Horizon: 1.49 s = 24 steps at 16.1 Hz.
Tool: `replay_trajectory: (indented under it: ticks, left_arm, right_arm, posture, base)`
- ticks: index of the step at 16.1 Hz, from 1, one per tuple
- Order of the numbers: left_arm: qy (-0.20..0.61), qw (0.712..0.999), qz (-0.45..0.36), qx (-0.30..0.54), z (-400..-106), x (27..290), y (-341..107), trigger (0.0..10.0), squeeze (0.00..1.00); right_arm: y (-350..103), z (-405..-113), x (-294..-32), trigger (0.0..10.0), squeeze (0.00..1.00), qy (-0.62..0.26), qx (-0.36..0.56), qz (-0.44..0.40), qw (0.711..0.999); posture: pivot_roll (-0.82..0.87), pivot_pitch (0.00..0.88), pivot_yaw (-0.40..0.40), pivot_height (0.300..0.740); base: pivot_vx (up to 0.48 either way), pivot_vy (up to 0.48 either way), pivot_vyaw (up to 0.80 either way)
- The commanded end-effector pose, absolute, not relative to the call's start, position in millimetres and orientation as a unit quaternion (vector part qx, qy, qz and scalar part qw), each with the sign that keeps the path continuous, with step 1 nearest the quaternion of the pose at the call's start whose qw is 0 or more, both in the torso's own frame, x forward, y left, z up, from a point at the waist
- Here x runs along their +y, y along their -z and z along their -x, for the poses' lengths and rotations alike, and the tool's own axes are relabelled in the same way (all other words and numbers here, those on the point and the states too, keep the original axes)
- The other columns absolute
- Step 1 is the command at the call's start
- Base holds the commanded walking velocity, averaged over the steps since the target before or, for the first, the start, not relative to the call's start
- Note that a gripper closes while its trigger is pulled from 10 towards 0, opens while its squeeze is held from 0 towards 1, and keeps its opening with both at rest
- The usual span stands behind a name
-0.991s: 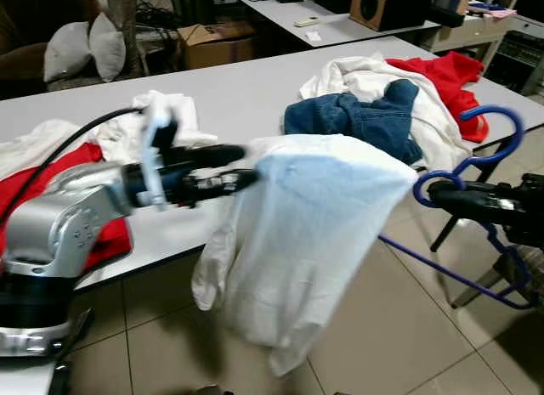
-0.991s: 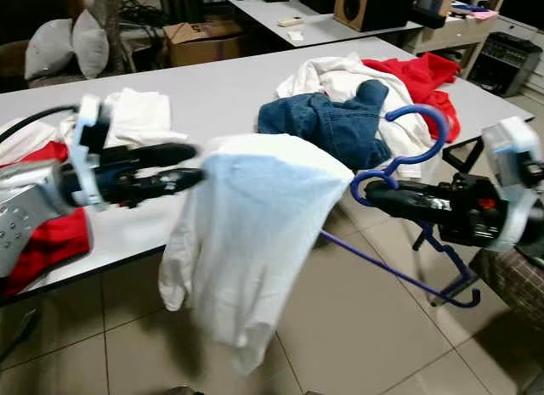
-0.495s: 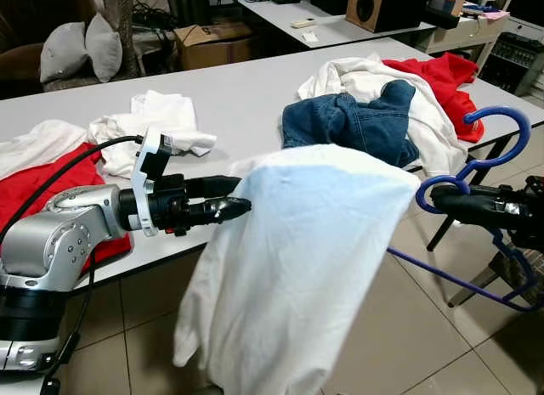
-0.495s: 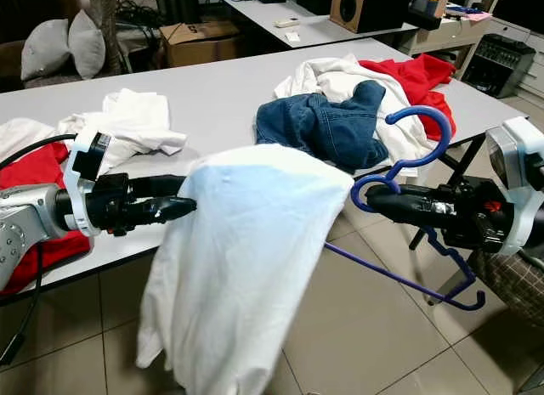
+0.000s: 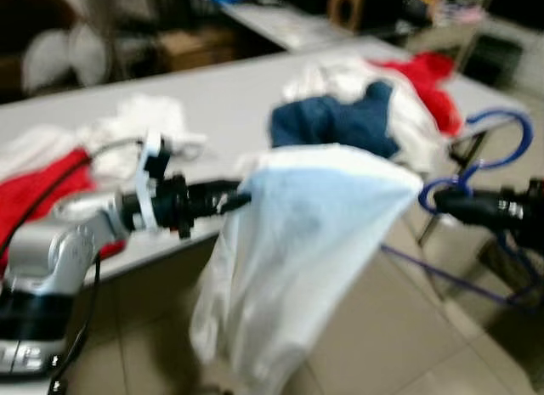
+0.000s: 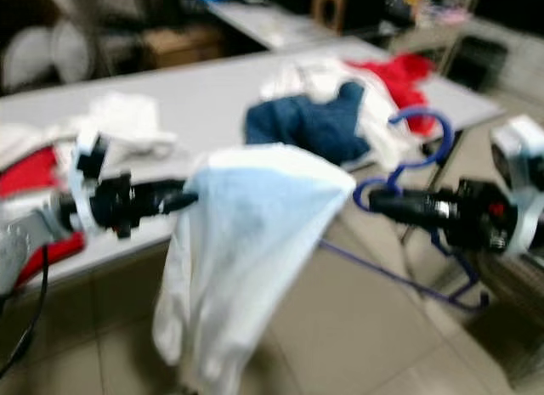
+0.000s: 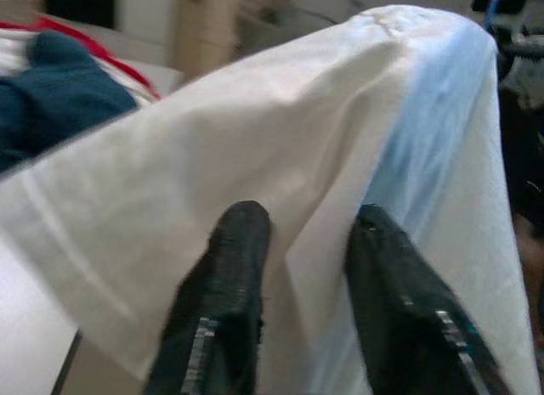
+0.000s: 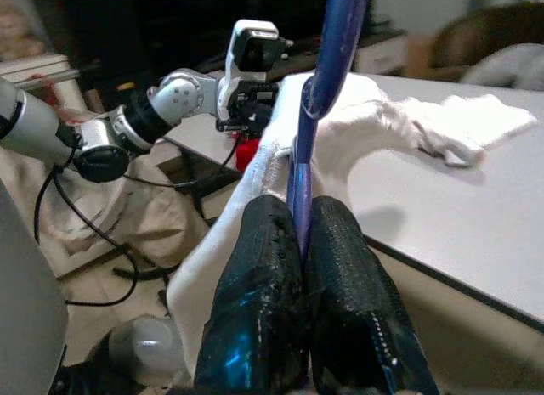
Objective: Hang hanger
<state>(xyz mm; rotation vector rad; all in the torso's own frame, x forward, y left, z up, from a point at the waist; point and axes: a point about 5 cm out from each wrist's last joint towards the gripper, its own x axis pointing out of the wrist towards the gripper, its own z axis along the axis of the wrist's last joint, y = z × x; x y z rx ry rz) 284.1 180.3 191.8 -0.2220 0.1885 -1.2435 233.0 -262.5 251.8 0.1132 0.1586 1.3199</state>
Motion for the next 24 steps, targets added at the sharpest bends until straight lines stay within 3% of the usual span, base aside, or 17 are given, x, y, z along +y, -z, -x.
replay_trajectory:
  ticks: [1,24]
  left_arm:
    - [0.571,0.811,0.097,0.083,-285.7,186.5,-197.2,0.0,0.0]
    - [0.551,0.823,0.123,0.066,-285.5,194.8,-197.2,0.0,0.0]
  right_arm:
    - [-255.5,-232.6,-263.3,0.0,0.0,-0.614,0.064,-0.051,0.785]
    - [-256.3,-235.1,-261.5,0.0,0.0,-0.611,0.059,-0.052,0.788]
  posture:
    - [-0.09,0.0,0.033,0.74]
    - [-0.08,0.0,0.024,0.74]
  base:
    - [0.0,0.0,0.0]
    - [0.0,0.0,0.0]
